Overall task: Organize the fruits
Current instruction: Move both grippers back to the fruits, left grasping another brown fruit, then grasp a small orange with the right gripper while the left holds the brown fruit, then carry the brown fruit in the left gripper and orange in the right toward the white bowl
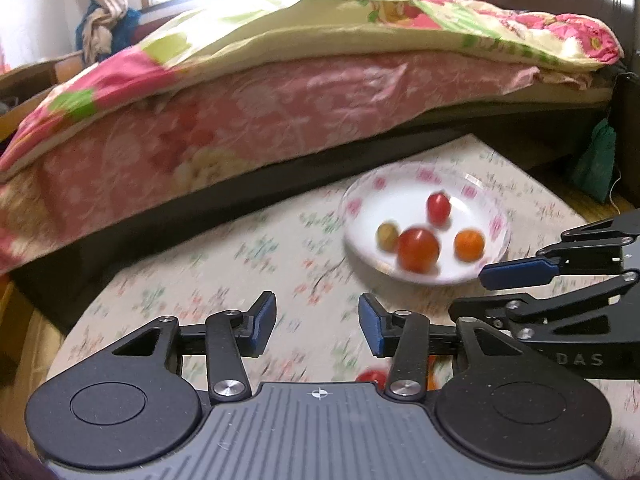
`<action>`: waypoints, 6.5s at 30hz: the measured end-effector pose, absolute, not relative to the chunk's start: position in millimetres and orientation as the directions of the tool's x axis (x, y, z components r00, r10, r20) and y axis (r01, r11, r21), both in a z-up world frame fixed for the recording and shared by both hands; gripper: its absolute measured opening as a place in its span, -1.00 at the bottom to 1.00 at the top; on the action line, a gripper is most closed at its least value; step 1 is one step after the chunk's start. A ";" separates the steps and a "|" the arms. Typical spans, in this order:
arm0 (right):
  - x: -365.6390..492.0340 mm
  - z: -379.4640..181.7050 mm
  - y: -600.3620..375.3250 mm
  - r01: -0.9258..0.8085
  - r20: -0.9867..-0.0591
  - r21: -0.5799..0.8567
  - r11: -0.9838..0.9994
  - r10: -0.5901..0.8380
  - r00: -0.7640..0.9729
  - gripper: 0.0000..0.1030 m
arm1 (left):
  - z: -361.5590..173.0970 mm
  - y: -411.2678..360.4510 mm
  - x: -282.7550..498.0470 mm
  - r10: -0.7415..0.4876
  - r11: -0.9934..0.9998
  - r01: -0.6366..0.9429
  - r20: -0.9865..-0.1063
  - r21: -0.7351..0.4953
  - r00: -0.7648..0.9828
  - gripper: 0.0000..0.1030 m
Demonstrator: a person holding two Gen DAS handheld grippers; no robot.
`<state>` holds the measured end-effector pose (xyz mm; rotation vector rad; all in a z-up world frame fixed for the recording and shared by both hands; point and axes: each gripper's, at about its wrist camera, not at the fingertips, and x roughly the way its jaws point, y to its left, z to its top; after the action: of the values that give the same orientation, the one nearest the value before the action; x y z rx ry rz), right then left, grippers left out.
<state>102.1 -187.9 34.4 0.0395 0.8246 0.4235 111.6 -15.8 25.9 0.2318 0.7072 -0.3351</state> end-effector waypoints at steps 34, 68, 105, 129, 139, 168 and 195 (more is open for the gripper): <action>97.0 -12.3 -155.4 -0.413 -0.761 0.225 0.883 0.424 0.492 -0.22 | -38.1 37.9 93.1 -0.144 0.938 0.336 -0.777 0.091 0.613 -0.04; 49.0 -12.2 -171.1 -0.422 -0.807 0.177 0.889 0.377 0.455 -0.32 | -34.9 16.9 56.5 -0.200 0.915 0.398 -0.790 0.060 0.579 -0.23; 49.5 -13.9 -169.9 -0.451 -0.800 0.200 0.870 0.410 0.438 -0.26 | -37.5 11.5 57.5 -0.215 0.906 0.421 -0.794 0.056 0.568 -0.21; 54.8 -13.6 -159.5 -0.469 -0.805 0.172 0.867 0.398 0.440 -0.31 | -38.2 7.8 59.0 -0.212 0.898 0.434 -0.797 0.069 0.566 -0.29; 53.7 -12.9 -159.5 -0.471 -0.807 0.171 0.865 0.397 0.437 -0.32 | -38.0 5.0 59.2 -0.217 0.893 0.444 -0.797 0.071 0.564 -0.32; 61.8 5.6 -182.2 -0.409 -0.776 0.172 0.896 0.379 0.504 -0.32 | -18.0 -28.1 68.0 -0.273 0.875 0.481 -0.762 0.057 0.587 -0.33; 99.1 28.7 -227.2 -0.270 -0.725 0.158 0.950 0.297 0.622 -0.32 | 8.3 -71.1 111.4 -0.315 0.871 0.489 -0.697 0.058 0.644 -0.35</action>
<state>99.1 -227.2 28.7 0.0352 0.8391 0.3258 111.4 -71.1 8.3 0.2508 0.7410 -0.4632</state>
